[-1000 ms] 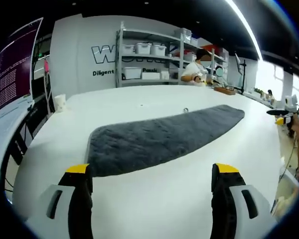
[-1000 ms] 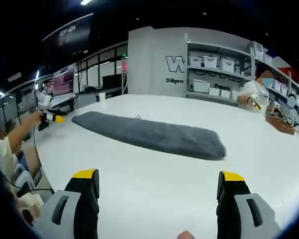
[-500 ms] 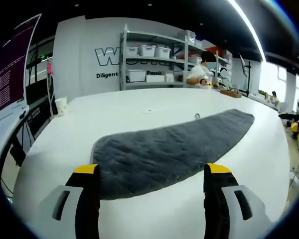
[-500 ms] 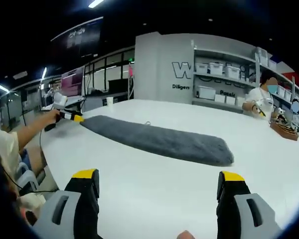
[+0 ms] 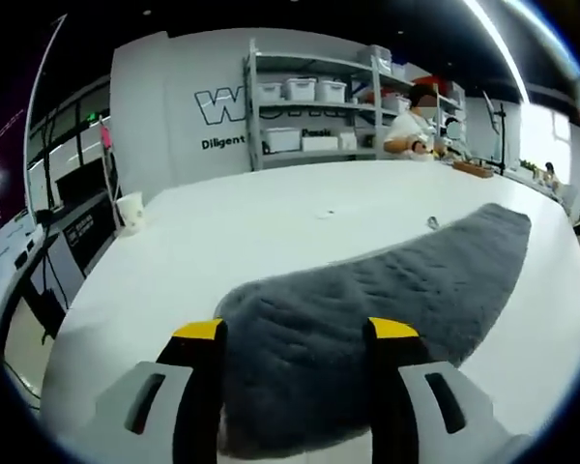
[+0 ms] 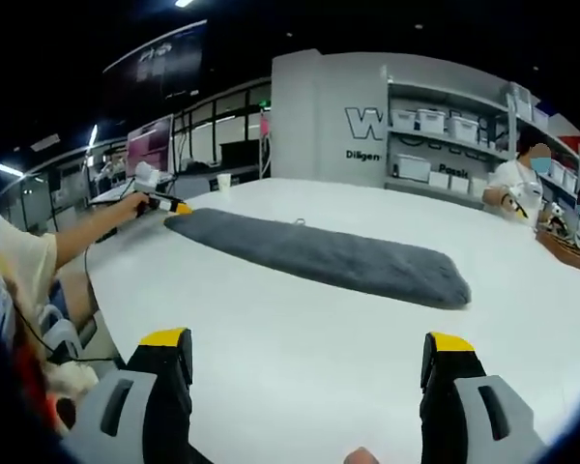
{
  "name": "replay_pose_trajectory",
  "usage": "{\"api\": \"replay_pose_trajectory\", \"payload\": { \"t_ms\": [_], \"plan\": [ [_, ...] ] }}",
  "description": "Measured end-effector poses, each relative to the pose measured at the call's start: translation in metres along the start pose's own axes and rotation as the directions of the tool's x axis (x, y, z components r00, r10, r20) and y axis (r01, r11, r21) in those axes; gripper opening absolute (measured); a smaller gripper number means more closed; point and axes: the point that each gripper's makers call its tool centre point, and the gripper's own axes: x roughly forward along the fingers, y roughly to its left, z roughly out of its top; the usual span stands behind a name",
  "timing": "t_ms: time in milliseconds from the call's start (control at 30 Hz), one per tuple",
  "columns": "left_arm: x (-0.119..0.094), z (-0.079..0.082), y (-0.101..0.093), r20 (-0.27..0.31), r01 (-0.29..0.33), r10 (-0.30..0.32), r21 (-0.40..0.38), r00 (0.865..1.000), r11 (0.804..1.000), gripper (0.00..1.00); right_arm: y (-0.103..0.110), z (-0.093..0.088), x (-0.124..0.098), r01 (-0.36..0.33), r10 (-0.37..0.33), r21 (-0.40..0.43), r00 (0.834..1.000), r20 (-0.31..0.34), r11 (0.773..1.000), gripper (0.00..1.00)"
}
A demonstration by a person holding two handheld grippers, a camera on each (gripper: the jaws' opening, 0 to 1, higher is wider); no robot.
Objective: Open the folded towel by lifting each exposed corner and separating the folded layers until the towel lies flat within the target outline without major curled edges
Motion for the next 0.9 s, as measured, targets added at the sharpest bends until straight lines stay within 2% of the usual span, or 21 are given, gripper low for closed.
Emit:
{"api": "replay_pose_trajectory", "payload": {
  "t_ms": [67,133,167,400,500,633,800,900],
  "plan": [
    [0.008,0.001,0.004,-0.003,-0.003,0.003,-0.003,1.0,1.0,0.46,0.002,-0.001,0.0,-0.007,0.007,0.002,1.0,-0.002,1.0,0.99],
    [0.014,0.0,0.007,-0.006,0.0,0.0,-0.008,1.0,1.0,0.33,0.005,-0.002,0.0,-0.02,0.02,0.008,1.0,-0.001,1.0,0.99],
    [0.018,0.001,0.009,-0.01,0.0,0.0,-0.007,1.0,1.0,0.3,0.006,-0.003,0.0,-0.024,0.024,0.009,1.0,-0.002,1.0,0.99],
    [0.035,0.0,0.023,-0.053,-0.039,0.041,0.045,0.998,0.998,0.23,0.008,-0.01,-0.002,-0.016,0.016,-0.007,1.0,-0.027,1.0,0.99],
    [0.045,-0.01,0.017,-0.099,0.004,0.003,0.069,0.995,0.998,0.16,0.007,-0.01,-0.003,-0.011,0.011,0.0,1.0,-0.022,1.0,0.99],
    [0.046,-0.009,0.013,-0.077,0.01,-0.003,0.082,0.997,0.997,0.04,0.001,-0.016,-0.003,0.006,-0.005,0.016,0.999,-0.037,1.0,0.99],
    [0.043,-0.006,0.008,-0.062,-0.013,0.026,0.204,0.998,0.979,0.02,0.002,-0.022,-0.003,-0.002,0.003,0.021,0.998,-0.057,1.0,0.98],
    [0.039,0.0,0.003,-0.04,-0.025,0.035,0.242,0.999,0.97,0.01,0.002,-0.02,-0.004,0.001,0.001,0.024,0.999,-0.051,1.0,0.98]
  ]
}}
